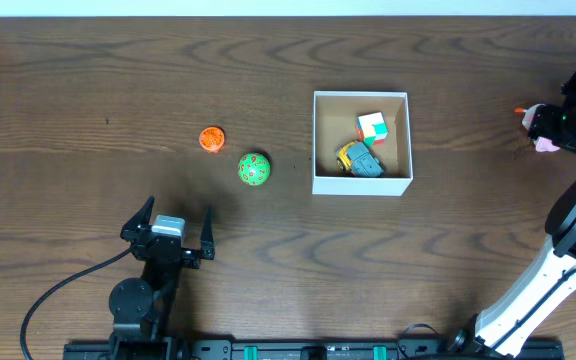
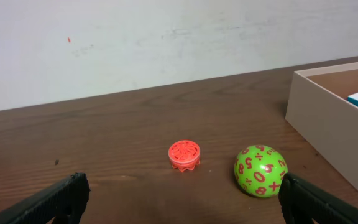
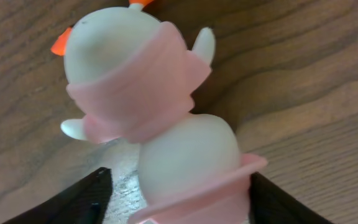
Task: Pack container
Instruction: 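Lower the right gripper and grasp the plush figure, then carry the plush figure into the white box and release it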
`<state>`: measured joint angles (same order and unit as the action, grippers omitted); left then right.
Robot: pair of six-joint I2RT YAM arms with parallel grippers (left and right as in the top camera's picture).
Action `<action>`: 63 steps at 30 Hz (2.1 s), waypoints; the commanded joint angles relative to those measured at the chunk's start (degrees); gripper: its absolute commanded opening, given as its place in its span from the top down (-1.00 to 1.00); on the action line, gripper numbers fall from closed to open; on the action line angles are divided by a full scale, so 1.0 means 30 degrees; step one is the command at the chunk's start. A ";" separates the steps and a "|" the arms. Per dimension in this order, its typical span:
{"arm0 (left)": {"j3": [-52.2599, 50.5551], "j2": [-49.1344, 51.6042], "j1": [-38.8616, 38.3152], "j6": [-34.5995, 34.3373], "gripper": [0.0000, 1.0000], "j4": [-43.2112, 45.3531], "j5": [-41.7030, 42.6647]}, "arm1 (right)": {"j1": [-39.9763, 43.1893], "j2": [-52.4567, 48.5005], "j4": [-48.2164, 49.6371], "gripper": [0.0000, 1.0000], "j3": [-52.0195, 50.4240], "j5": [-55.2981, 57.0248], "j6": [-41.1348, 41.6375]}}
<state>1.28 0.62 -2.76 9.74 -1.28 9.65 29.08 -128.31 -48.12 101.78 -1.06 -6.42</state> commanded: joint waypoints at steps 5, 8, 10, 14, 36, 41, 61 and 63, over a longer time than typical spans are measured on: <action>-0.0350 -0.0102 0.0066 0.0175 -0.96 -0.0641 0.0131 | 0.0138 -0.0240 0.0131 0.07 -0.0109 0.0146 0.0124; -0.0350 -0.0102 0.0066 0.0175 -0.96 -0.0641 0.0131 | 0.0138 -0.0240 0.0131 0.42 -0.0109 0.0146 0.0124; -0.0350 -0.0095 0.0066 0.0175 -0.96 -0.0641 0.0131 | 0.0117 -0.0233 0.0109 0.56 -0.0102 0.0146 0.0124; -0.0350 -0.0102 0.0066 0.0175 -0.96 -0.0641 0.0131 | -0.0087 -0.0117 -0.0284 0.55 0.0277 0.0124 0.0517; -0.0350 -0.0095 0.0066 0.0175 -0.96 -0.0641 0.0131 | -0.8699 0.3526 -0.6186 0.56 0.7191 -0.2805 -0.0350; -0.0350 -0.0095 0.0066 0.0175 -0.96 -0.0641 0.0131 | -1.0812 0.3519 -0.7650 0.53 0.7176 -0.2790 -0.0823; -0.0350 -0.0095 0.0066 0.0175 -0.96 -0.0641 0.0131 | -1.4214 0.3512 -0.9078 0.44 0.5246 -0.1865 -0.0816; -0.0350 -0.0095 0.0066 0.0175 -0.96 -0.0641 0.0131 | -1.4178 0.3512 -0.8670 0.42 0.4648 -0.1712 -0.0823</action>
<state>1.28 0.62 -2.76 9.74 -1.26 9.65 -13.10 -118.56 -74.87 117.43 -7.64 -8.19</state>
